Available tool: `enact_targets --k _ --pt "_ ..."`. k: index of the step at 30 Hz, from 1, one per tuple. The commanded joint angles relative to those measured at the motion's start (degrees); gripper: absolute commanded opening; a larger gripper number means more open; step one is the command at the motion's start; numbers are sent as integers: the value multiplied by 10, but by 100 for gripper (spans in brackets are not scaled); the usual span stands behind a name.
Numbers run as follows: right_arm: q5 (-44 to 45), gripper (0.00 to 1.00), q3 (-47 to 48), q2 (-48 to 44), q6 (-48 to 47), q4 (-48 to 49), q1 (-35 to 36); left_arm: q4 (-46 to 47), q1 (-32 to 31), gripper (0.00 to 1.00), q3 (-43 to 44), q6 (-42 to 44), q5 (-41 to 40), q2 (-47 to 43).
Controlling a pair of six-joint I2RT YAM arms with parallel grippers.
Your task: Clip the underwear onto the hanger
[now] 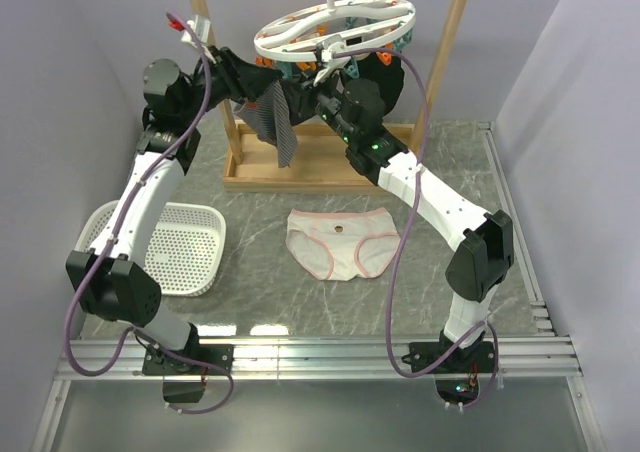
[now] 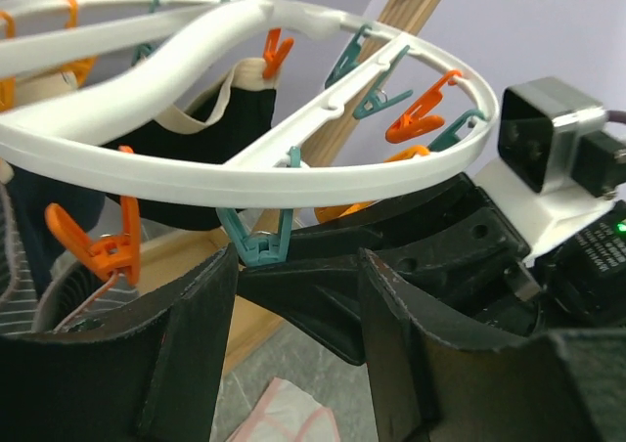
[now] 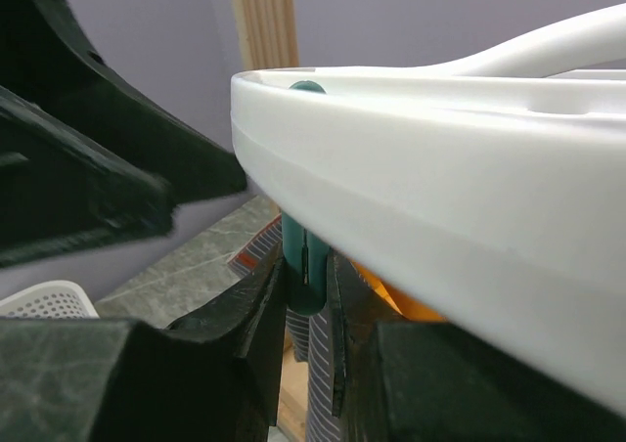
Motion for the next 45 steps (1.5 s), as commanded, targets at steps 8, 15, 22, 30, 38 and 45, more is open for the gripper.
enact_targets --k 8,15,22,30,38,45 --pt "-18 0 12 -17 -11 17 -6 -22 -36 56 55 -14 -35 30" --pt "-18 0 6 -23 -10 21 -6 -56 -36 49 76 -14 -72 43" --pt "-23 0 5 -24 -8 20 -6 -60 -36 51 56 5 -79 30" --pt "-27 0 2 -24 -7 20 -6 -28 -36 53 78 -29 -82 57" --pt "-17 0 4 -23 -6 22 -6 -36 -35 52 55 -17 -94 36" --pt "-13 0 1 -25 -7 24 -6 -56 -35 53 40 -5 -99 16"
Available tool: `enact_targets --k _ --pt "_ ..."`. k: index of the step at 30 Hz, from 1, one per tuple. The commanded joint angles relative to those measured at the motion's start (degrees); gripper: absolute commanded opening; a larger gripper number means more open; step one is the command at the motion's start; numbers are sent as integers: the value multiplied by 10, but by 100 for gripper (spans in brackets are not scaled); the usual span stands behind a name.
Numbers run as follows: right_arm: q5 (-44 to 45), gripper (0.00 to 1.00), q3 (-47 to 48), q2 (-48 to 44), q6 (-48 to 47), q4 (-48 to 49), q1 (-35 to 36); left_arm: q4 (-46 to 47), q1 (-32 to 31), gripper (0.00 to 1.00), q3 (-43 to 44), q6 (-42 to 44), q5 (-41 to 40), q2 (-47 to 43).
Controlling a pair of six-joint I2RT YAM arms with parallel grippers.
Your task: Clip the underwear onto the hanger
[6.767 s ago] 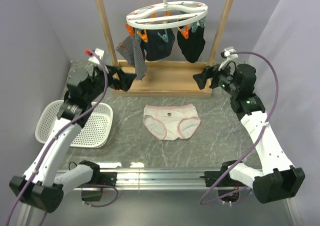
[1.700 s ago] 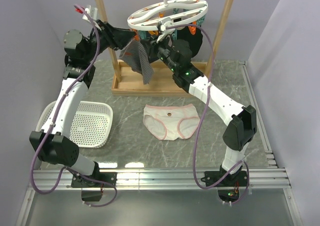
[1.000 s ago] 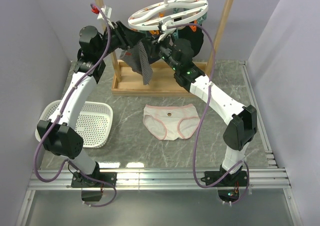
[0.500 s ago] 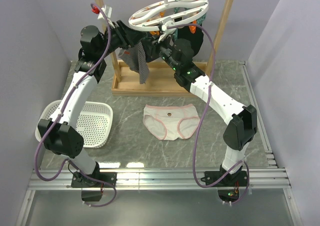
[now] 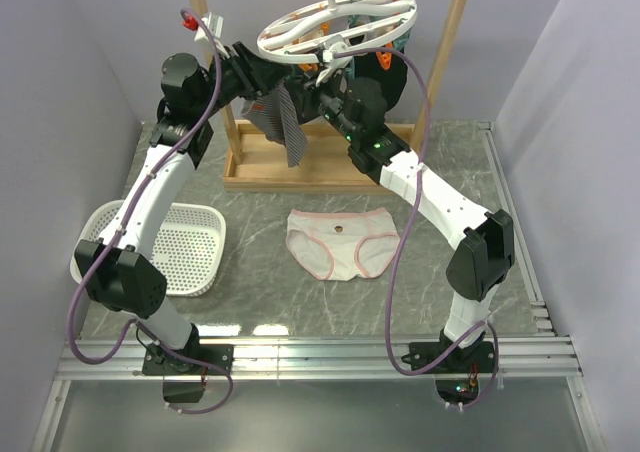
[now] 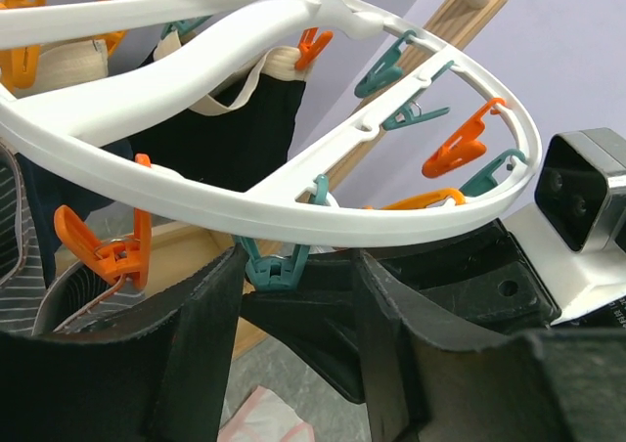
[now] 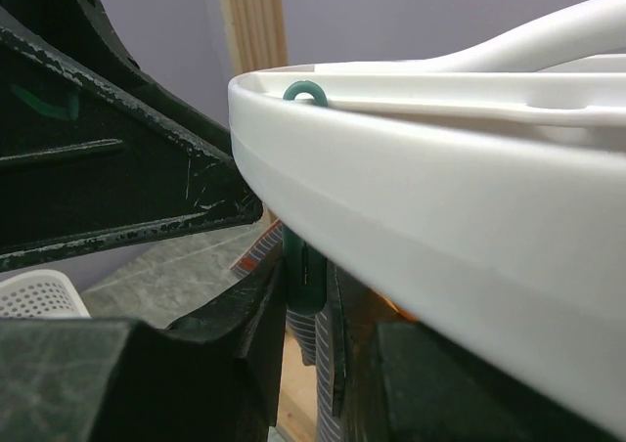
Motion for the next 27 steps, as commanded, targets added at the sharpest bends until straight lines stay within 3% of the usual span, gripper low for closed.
enact_targets --k 1,8,27 --pt "1 0 3 -26 1 31 2 -2 -1 54 -8 18 -26 -28" --pt "-1 0 4 -23 0 34 2 -11 -1 59 -9 25 -24 -33" --pt "-19 0 1 -21 4 30 2 47 -13 51 40 -27 -35 25"
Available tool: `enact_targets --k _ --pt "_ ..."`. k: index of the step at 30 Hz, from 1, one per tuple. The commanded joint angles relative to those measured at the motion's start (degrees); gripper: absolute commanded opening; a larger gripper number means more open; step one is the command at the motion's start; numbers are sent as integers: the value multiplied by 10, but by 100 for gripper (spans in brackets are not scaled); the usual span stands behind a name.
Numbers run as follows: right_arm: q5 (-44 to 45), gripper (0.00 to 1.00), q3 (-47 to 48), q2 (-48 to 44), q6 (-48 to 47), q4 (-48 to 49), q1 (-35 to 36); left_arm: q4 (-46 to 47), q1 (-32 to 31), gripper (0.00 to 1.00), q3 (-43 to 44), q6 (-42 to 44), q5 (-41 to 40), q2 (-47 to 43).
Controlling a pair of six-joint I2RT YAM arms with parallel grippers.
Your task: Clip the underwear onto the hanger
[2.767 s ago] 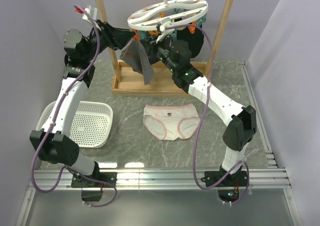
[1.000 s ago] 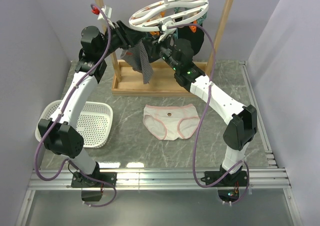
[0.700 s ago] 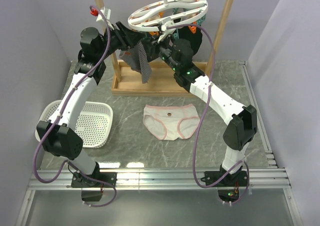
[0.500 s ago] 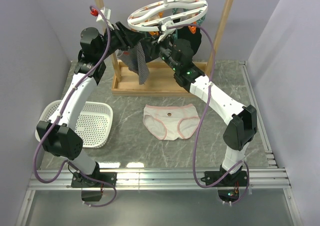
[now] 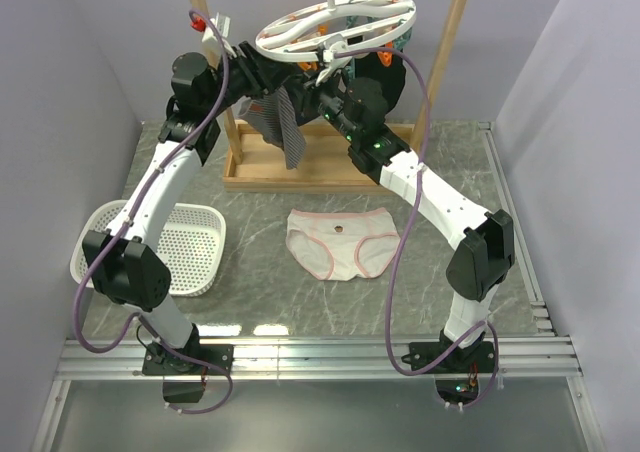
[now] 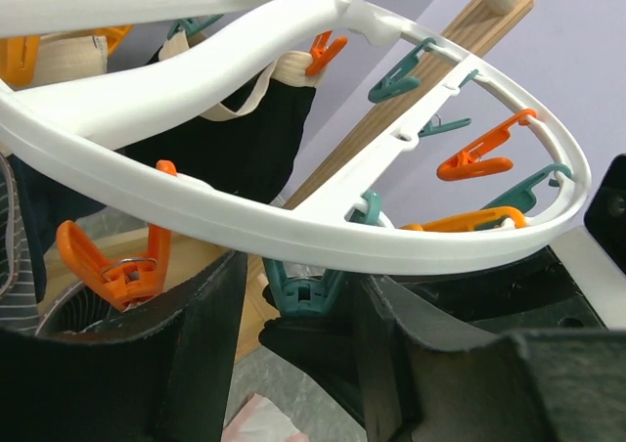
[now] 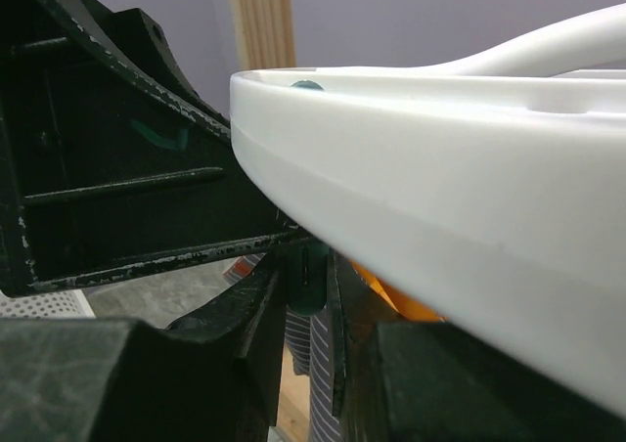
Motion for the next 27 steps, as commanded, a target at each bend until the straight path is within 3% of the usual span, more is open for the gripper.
enact_targets --k 1,10,21,27 --pt "-10 0 3 -21 4 20 1 43 -4 50 30 -17 -14 1" --pt "-8 0 -7 -25 5 19 2 102 -4 51 4 -43 -22 -14" --pt "-6 0 -13 -26 8 19 2 213 -4 50 -92 -90 -92 -51" --pt "-8 0 -12 -25 9 19 2 282 -4 45 -140 -99 -111 -66"
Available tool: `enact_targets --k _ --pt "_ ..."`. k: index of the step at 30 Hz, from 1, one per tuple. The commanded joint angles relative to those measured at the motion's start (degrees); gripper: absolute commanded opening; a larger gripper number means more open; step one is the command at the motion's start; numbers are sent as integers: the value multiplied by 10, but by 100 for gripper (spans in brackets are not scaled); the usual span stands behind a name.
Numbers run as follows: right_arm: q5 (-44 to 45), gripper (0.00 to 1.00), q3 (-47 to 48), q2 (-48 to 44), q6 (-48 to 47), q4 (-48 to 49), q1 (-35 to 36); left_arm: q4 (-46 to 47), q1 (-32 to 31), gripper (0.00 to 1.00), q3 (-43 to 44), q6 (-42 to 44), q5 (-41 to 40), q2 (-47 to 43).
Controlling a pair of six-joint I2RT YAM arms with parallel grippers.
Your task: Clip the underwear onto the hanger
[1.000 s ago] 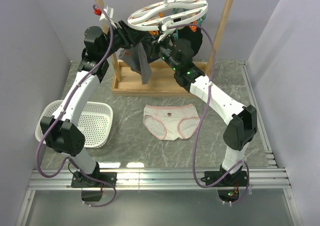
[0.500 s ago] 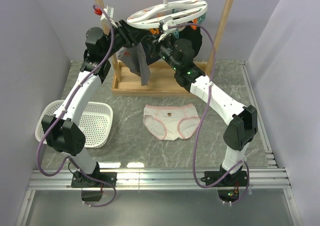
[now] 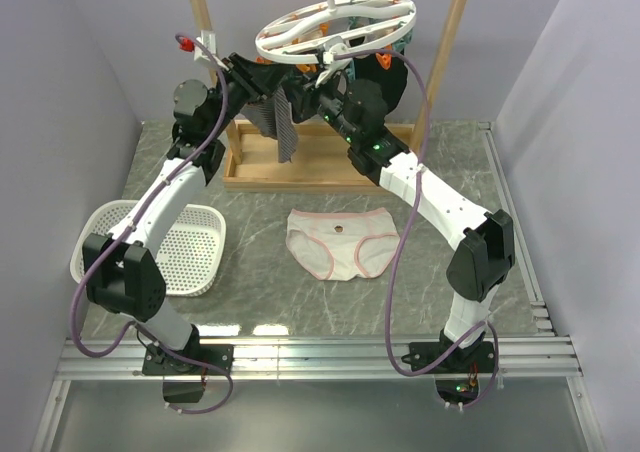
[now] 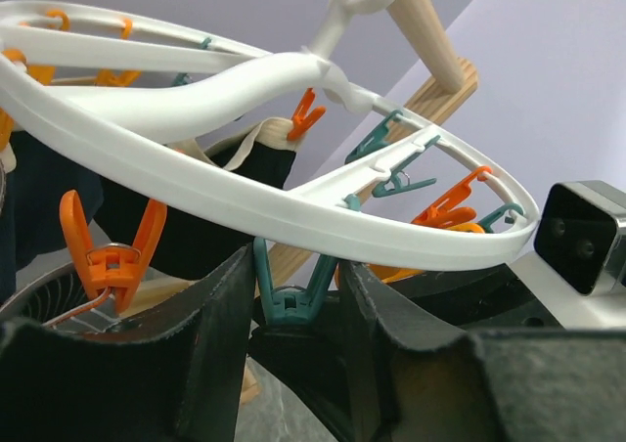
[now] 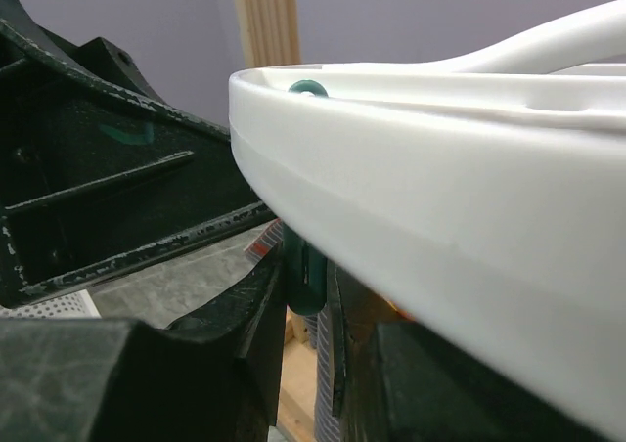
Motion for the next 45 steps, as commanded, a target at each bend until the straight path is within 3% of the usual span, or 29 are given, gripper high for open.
enact_targets --k 1,4,6,11,15,22,23,26,27,29,34,40,45 --pt "-7 0 -2 -23 4 11 1 71 5 43 1 -11 -39 -30" --pt "-10 0 -2 -23 3 10 1 67 6 30 6 -5 -31 -27" --pt "-12 0 -1 -22 3 10 1 60 5 28 12 1 -25 -22" --pt "-15 0 0 -23 0 7 1 45 3 43 27 11 -12 -15" --pt "-18 0 -2 -23 -1 6 1 43 1 39 30 10 -11 -10" --pt "-18 0 -8 -27 -7 4 2 42 0 5 45 0 -1 3" --pt "-8 7 -6 -28 -5 0 1 43 0 0 45 -1 1 2" --pt "-11 36 -15 -39 -8 -10 1 40 1 0 45 3 1 -1" --pt "-9 52 -22 -44 -10 -10 0 38 1 0 45 4 1 -2" --pt "-10 65 -53 -66 -11 -6 -3 37 0 0 42 8 -1 -2" --pt "-45 68 -133 -128 -14 -31 -16 37 1 0 42 12 0 -4" --pt "-93 64 -257 -225 -41 -103 -19 35 1 0 41 16 -1 -3" --pt "-119 62 -308 -221 -61 -178 -19 37 1 0 37 18 1 -5"
